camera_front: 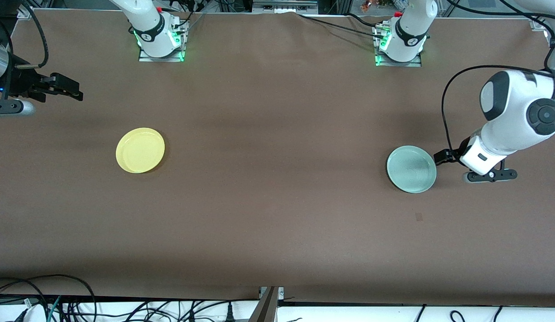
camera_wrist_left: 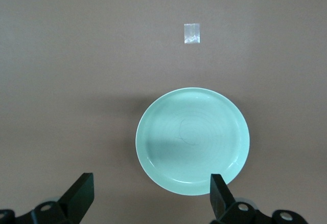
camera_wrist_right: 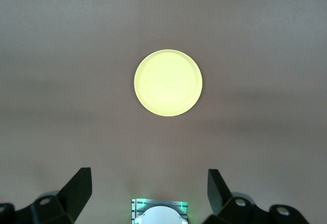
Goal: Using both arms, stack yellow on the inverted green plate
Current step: 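Move the left gripper down to the rim of the green plate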
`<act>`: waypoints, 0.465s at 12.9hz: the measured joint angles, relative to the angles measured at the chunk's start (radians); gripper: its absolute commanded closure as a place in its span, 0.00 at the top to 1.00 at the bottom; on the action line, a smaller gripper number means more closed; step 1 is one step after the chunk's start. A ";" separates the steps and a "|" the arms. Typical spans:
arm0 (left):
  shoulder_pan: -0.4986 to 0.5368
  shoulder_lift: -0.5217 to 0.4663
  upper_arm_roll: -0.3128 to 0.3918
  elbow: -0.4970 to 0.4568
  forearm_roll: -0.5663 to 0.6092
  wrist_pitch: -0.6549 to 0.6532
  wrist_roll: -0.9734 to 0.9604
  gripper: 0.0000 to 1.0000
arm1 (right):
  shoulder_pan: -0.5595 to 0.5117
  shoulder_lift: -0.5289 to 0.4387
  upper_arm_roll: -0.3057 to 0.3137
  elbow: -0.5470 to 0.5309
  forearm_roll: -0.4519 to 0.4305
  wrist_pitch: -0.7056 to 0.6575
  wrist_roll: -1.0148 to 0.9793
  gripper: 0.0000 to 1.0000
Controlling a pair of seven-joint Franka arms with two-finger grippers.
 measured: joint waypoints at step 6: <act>0.003 0.192 0.008 -0.016 0.039 0.136 -0.003 1.00 | 0.000 0.000 0.000 0.000 0.000 0.000 0.000 1.00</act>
